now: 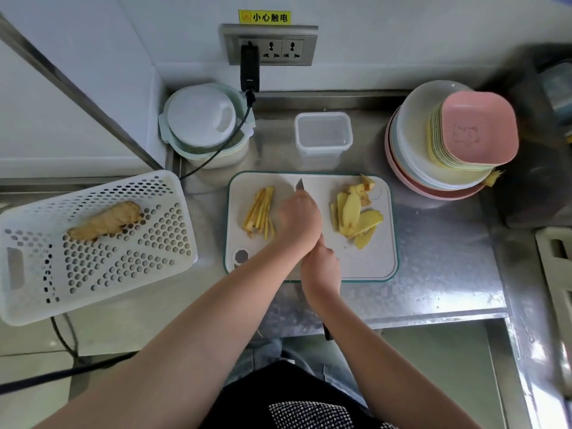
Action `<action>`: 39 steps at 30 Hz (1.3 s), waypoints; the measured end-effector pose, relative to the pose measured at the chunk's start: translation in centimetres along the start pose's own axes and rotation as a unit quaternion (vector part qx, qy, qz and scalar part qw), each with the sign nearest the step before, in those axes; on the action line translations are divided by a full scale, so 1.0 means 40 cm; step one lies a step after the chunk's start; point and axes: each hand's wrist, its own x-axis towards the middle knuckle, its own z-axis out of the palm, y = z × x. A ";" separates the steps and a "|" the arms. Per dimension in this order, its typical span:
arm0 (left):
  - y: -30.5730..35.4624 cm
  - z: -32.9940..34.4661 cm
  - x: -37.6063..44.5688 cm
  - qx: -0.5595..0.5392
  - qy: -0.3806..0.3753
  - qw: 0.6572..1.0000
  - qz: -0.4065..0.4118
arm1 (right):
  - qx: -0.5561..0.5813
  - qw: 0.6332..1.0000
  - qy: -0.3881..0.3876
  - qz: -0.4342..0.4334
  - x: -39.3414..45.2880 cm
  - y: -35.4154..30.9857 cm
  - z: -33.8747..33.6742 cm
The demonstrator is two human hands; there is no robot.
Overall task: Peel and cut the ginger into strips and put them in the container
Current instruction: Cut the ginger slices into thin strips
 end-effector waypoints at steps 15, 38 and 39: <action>-0.170 -0.025 -0.035 -0.314 0.114 0.942 -0.030 | 0.261 0.964 -0.022 0.047 0.032 0.140 -0.100; -0.230 0.088 -0.056 0.149 0.178 0.884 0.405 | 0.284 0.955 0.090 0.005 0.019 0.134 -0.143; -0.247 0.083 -0.048 0.134 0.199 0.884 0.400 | 0.283 0.955 0.090 0.007 0.019 0.135 -0.142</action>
